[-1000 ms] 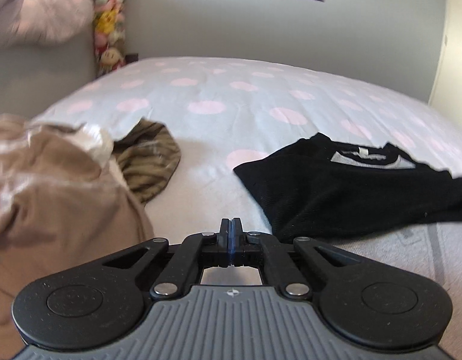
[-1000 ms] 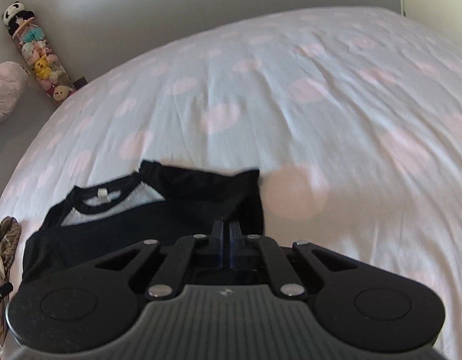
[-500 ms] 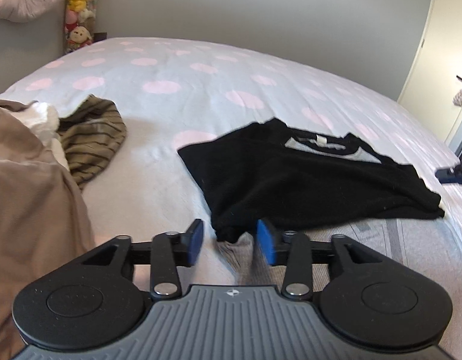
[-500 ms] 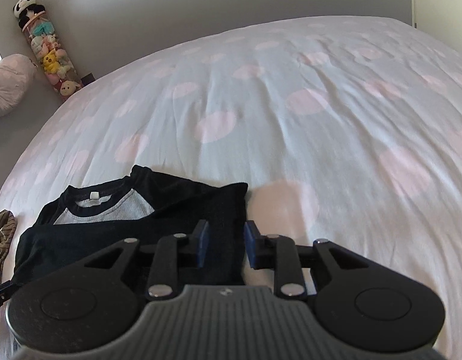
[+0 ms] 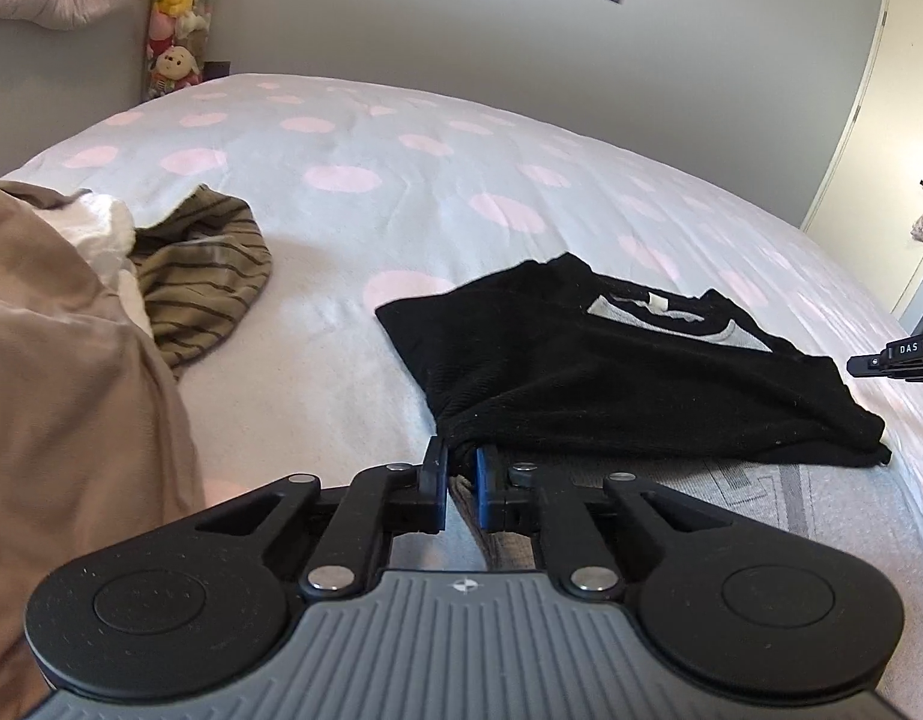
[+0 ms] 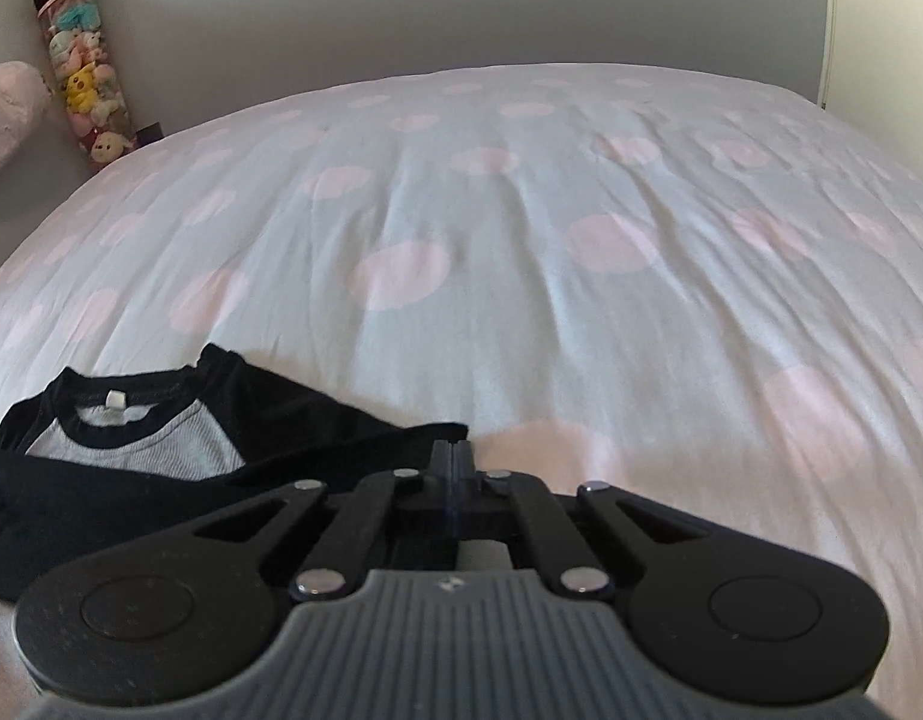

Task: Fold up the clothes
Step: 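Grasp the grey hem with the left gripper while the right gripper grasps the shirt corner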

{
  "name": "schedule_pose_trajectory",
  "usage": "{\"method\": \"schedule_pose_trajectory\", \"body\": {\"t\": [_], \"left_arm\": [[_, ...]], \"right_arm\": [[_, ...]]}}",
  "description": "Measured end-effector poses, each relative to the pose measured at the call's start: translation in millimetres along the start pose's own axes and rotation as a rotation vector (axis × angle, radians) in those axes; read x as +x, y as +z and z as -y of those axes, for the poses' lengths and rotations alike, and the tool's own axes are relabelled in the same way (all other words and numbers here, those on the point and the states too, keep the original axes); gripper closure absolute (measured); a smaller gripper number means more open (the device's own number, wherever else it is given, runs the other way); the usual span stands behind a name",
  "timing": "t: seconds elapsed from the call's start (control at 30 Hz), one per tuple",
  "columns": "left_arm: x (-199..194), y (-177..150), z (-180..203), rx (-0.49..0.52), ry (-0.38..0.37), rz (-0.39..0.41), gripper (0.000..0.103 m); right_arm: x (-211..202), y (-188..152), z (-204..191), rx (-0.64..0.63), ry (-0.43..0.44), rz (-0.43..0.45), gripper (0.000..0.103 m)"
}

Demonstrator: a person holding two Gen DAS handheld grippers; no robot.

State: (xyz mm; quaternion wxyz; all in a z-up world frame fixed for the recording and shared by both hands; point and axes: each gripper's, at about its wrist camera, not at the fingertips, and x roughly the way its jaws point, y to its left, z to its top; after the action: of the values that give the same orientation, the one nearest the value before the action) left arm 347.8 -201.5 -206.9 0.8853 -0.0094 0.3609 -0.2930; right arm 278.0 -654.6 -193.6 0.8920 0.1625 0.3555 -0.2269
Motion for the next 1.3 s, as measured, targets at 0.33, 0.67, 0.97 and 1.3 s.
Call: {"method": "schedule_pose_trajectory", "body": {"t": [0.33,0.67,0.97,1.3], "left_arm": [[8,-8,3,0.048,0.030,-0.020,0.096],[9,-8,2,0.055,0.028,-0.021,0.096],[9,-8,1,0.055,0.023,-0.025,0.096],[8,-10,1,0.050,0.020,-0.023,0.096]], "right_arm": [[2,-5,-1,-0.044,0.095,-0.032,0.079],[-2,-13,-17,-0.146,0.057,0.023,0.094],[8,4,-10,-0.102,0.012,0.027,0.100],[-41,-47,-39,-0.345,0.139,0.047,0.094]]}}
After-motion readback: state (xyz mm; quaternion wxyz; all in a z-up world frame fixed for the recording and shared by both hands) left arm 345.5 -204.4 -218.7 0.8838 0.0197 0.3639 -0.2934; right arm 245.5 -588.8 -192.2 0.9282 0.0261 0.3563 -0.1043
